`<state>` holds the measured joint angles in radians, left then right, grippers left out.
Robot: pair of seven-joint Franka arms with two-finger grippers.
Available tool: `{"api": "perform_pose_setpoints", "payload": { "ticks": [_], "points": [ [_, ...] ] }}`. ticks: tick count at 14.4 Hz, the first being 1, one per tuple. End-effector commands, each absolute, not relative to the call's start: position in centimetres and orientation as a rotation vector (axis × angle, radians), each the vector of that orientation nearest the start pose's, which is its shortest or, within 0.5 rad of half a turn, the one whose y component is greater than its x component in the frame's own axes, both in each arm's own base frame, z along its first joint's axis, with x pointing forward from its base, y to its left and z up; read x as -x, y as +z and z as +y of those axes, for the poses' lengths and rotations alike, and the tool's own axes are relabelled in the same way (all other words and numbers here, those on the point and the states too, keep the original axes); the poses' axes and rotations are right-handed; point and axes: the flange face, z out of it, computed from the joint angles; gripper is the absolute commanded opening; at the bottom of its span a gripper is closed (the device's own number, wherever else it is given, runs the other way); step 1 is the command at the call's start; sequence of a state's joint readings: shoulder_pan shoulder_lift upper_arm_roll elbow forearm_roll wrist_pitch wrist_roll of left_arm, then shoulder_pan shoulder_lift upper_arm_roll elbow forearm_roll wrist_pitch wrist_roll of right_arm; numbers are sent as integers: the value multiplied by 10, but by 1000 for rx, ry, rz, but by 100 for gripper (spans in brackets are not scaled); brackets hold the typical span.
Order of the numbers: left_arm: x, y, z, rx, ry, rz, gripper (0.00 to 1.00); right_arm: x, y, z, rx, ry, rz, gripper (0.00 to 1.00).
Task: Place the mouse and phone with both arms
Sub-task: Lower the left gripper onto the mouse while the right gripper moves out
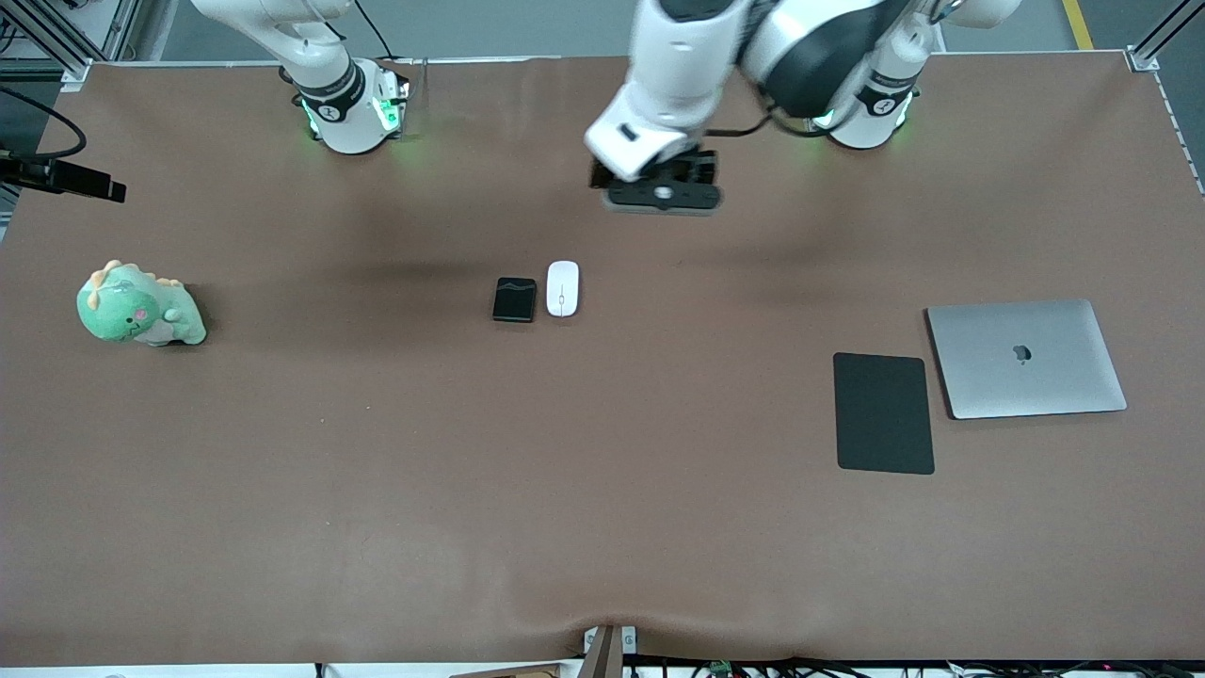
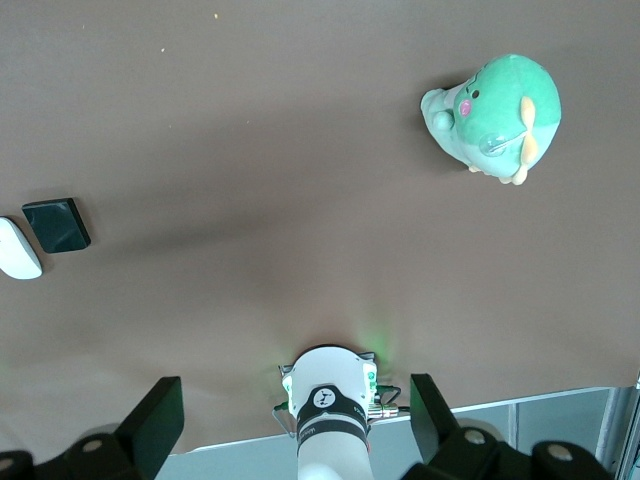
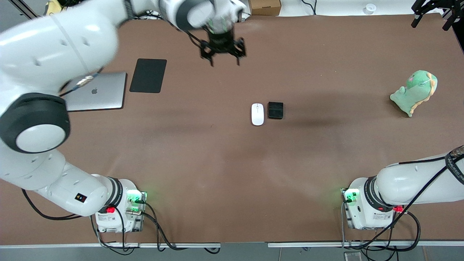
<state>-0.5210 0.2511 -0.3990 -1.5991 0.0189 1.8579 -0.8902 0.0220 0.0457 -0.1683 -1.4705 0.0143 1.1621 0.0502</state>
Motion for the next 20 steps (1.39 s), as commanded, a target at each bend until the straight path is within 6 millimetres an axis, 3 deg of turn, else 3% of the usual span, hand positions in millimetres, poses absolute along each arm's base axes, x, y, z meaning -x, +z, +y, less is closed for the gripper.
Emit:
{"api": "perform_pose_setpoints", "payload": {
  "ticks": [1,4,6,11,12,15,18,20],
  "points": [
    [-382,449,-545,3188,-18,-46,100,-516,621,-77,3048,551,328,100],
    [-350,406,-585,3180,-66,-83,100,-528,599,-70,3066,628,291,100],
    [-338,378,-602,3203,-40,-66,100,-527,599,-61,3079,659,264,100],
    [-361,317,-622,3211,-55,-27,100,-529,605,-62,3084,630,269,100],
    [-357,308,-627,3197,-75,7,100,-530,606,-60,3081,627,267,100],
    [-364,286,-622,3168,-65,34,100,-531,607,-57,3081,619,270,100],
    [-379,257,-616,3171,-71,16,100,-544,585,-27,3107,676,192,100],
    [-385,248,-616,3194,-80,-4,100,-548,578,-30,3094,693,184,100]
  ]
}}
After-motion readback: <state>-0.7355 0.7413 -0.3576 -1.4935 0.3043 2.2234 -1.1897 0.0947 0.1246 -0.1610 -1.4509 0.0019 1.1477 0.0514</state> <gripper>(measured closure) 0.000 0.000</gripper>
